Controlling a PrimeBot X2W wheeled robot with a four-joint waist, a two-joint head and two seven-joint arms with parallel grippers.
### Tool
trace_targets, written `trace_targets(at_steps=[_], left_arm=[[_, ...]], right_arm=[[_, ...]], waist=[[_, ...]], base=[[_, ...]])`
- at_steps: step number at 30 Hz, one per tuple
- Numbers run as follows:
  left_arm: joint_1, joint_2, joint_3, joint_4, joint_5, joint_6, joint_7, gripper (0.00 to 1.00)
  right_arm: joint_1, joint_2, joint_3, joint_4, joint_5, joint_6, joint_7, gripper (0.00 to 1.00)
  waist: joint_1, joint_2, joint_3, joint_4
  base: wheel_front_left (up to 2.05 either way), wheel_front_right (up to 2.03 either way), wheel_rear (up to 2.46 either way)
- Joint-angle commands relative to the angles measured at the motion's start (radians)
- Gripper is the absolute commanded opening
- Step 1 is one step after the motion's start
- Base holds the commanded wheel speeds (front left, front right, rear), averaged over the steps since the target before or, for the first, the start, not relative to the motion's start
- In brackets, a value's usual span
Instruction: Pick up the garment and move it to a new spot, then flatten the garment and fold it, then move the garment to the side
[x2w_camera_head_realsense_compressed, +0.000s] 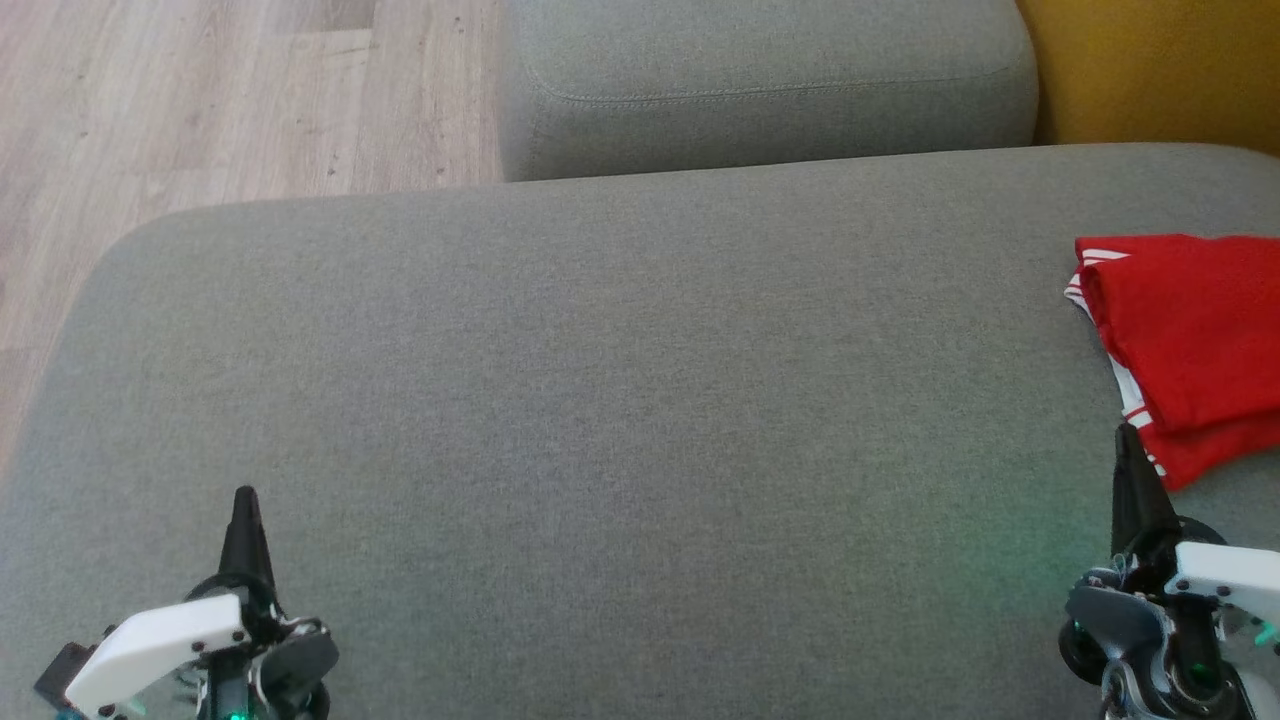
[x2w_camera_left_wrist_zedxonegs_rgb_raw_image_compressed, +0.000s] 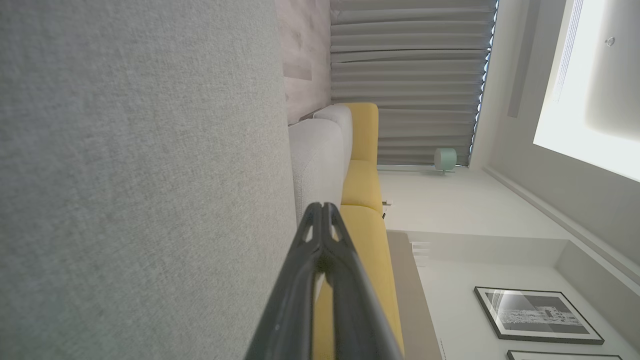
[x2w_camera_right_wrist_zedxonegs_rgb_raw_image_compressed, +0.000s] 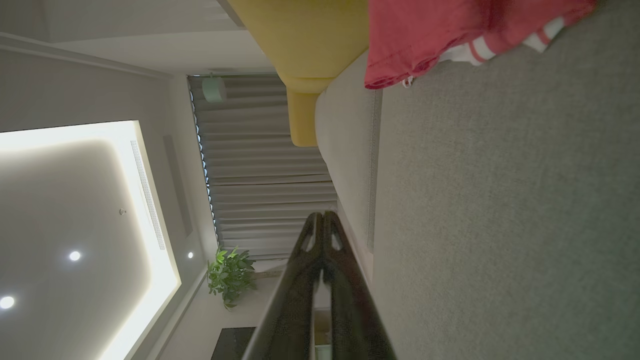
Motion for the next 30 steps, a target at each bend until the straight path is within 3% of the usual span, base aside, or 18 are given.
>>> trace_targets(at_steps=[1,30], left_arm=[[-0.049,0.005,0.038,-0.027,0.011,-0.007,0.005,0.00],[-0.050,0.003,0.042,-0.027,0.014,-0.007,0.008,0.00]], right_arm=[[-0.055,-0.005,0.019,-0.037,-0.004,0.007,0.004,0.00],[-0.055,-0.004,0.018,-0.037,-0.006,0.007,0.005,0.00]], waist=[[0.0000,0.0000,0.000,0.000],[0.0000,0.0000,0.000,0.000]], base=[[0.00,0.00,0.00],[0.00,0.00,0.00]])
